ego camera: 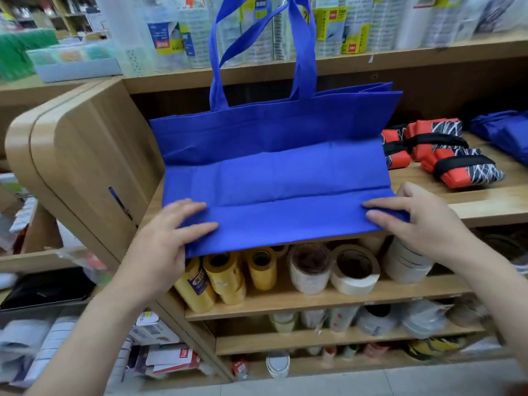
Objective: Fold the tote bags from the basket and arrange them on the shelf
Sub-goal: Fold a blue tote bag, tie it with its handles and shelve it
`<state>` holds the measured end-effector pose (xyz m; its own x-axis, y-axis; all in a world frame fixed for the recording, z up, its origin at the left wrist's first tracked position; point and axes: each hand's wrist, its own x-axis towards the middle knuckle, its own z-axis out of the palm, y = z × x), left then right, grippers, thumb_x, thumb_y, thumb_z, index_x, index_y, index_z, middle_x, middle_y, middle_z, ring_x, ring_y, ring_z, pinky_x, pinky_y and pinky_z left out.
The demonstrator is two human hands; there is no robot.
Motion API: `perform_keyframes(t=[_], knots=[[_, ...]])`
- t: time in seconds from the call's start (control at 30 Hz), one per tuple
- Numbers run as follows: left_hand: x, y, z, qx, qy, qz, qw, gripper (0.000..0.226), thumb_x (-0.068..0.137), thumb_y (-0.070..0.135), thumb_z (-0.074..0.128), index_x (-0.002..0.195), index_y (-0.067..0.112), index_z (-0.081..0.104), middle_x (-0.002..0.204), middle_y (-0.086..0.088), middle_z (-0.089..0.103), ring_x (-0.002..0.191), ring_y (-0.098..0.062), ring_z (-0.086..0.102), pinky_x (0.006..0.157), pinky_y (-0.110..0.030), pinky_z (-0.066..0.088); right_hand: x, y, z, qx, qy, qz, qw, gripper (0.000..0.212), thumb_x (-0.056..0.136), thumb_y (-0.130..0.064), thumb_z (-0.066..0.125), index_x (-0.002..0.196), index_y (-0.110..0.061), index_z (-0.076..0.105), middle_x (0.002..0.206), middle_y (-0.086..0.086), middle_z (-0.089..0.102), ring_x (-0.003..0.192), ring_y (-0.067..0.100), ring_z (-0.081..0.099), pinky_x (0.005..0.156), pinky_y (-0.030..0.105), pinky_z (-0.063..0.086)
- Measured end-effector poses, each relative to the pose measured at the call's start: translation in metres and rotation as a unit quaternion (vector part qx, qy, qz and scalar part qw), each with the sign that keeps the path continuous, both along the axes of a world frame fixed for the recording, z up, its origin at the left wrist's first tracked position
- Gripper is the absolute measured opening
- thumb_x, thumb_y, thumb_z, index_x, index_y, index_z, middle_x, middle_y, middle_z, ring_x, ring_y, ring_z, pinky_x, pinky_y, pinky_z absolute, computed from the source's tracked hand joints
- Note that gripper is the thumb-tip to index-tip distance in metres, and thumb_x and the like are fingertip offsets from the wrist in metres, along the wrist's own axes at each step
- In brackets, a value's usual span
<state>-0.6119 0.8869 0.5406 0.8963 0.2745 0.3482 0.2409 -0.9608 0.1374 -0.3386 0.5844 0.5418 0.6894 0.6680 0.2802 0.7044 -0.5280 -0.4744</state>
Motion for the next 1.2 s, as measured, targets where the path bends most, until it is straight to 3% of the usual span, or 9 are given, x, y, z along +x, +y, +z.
perform_keyframes(t=[0.13, 0.3, 0.4, 0.47, 0.53, 0.67, 0.8, 1.1, 1.2], knots=[[-0.01, 0.005, 0.008, -0.161, 0.123, -0.056, 0.978, 0.056, 0.082, 0.05, 0.048, 0.137, 0.054, 0.037, 0.147, 0.038, 0.023, 0.141, 0.016, 0.01, 0.111, -0.004, 0.005, 0.009, -0.012, 0.015, -0.135, 0.024, 0.069, 0.988, 0.073, 0.058, -0.05, 0.085, 0.123, -0.051, 0.052, 0.09, -0.014, 0.036, 0.085, -0.005, 0.044, 0.073, 0.017, 0.033], [-0.014, 0.011, 0.009, -0.148, 0.047, -0.023, 0.988, 0.084, 0.077, -0.012, 0.068, 0.126, 0.053, 0.049, 0.136, 0.037, 0.04, 0.13, 0.024, 0.026, 0.107, 0.001, 0.014, 0.015, -0.014, 0.022, -0.059, 0.027, 0.1, 0.993, 0.053, 0.073, 0.005, 0.079, 0.111, -0.032, 0.072, 0.079, -0.002, 0.043, 0.08, -0.004, 0.051, 0.075, 0.007, 0.036], [-0.016, 0.01, 0.015, -0.217, 0.02, 0.013, 0.976, 0.068, 0.081, -0.011, 0.067, 0.115, 0.048, 0.063, 0.12, 0.041, 0.055, 0.122, 0.021, 0.041, 0.101, 0.002, 0.025, 0.019, -0.019, 0.023, -0.014, 0.073, 0.107, 0.991, 0.038, 0.073, -0.006, 0.083, 0.093, -0.038, 0.077, 0.081, 0.005, 0.045, 0.078, 0.012, 0.052, 0.072, 0.014, 0.041], [-0.018, 0.007, 0.019, -0.298, -0.014, 0.044, 0.953, 0.047, 0.081, -0.003, 0.071, 0.105, 0.037, 0.073, 0.107, 0.032, 0.067, 0.109, 0.015, 0.056, 0.091, 0.002, 0.036, 0.019, -0.021, 0.022, 0.034, 0.12, 0.101, 0.987, 0.016, 0.067, -0.045, 0.084, 0.08, -0.037, 0.079, 0.087, 0.002, 0.049, 0.081, 0.013, 0.054, 0.072, 0.016, 0.043], [-0.018, 0.002, 0.022, -0.365, -0.073, 0.072, 0.925, 0.028, 0.075, 0.005, 0.077, 0.089, 0.029, 0.08, 0.092, 0.014, 0.075, 0.091, 0.004, 0.066, 0.079, -0.003, 0.046, 0.023, -0.025, 0.016, 0.083, 0.145, 0.106, 0.98, 0.053, 0.055, -0.076, 0.074, 0.075, -0.027, 0.077, 0.093, -0.008, 0.058, 0.084, 0.004, 0.058, 0.074, 0.009, 0.043], [-0.015, -0.005, 0.019, -0.417, -0.206, 0.11, 0.879, 0.012, 0.074, 0.012, 0.077, 0.079, 0.023, 0.076, 0.072, 0.006, 0.073, 0.067, -0.004, 0.062, 0.063, -0.007, 0.046, 0.014, -0.023, 0.018, 0.224, 0.258, 0.087, 0.936, 0.034, 0.067, -0.049, 0.075, 0.081, -0.018, 0.077, 0.084, -0.007, 0.074, 0.078, 0.005, 0.064, 0.069, 0.008, 0.048], [-0.009, -0.009, 0.011, -0.476, -0.283, 0.139, 0.821, 0.009, 0.077, 0.021, 0.073, 0.085, 0.025, 0.073, 0.083, 0.008, 0.075, 0.077, -0.005, 0.066, 0.069, -0.015, 0.053, 0.009, -0.015, 0.014, 0.266, 0.233, 0.011, 0.935, 0.013, 0.082, -0.022, 0.074, 0.092, -0.016, 0.067, 0.076, -0.009, 0.073, 0.07, 0.002, 0.065, 0.06, 0.01, 0.048], [0.009, -0.021, 0.01, -0.228, -0.198, 0.271, 0.914, 0.052, 0.081, 0.024, 0.076, 0.126, 0.032, 0.051, 0.098, 0.004, 0.062, 0.09, -0.019, 0.058, 0.078, -0.036, 0.046, -0.004, 0.001, -0.005, 0.158, -0.027, -0.108, 0.981, 0.038, 0.08, -0.018, 0.075, 0.112, -0.024, 0.054, 0.07, -0.004, 0.052, 0.066, 0.023, 0.05, 0.066, 0.038, 0.043], [0.009, -0.016, 0.01, -0.131, -0.165, 0.224, 0.952, 0.05, 0.079, 0.018, 0.076, 0.125, 0.03, 0.059, 0.107, 0.0, 0.056, 0.099, -0.023, 0.054, 0.085, -0.038, 0.045, 0.0, -0.002, -0.007, 0.148, -0.059, -0.082, 0.984, 0.034, 0.079, -0.01, 0.075, 0.109, -0.02, 0.063, 0.097, 0.002, 0.046, 0.087, 0.016, 0.047, 0.083, 0.036, 0.044]])
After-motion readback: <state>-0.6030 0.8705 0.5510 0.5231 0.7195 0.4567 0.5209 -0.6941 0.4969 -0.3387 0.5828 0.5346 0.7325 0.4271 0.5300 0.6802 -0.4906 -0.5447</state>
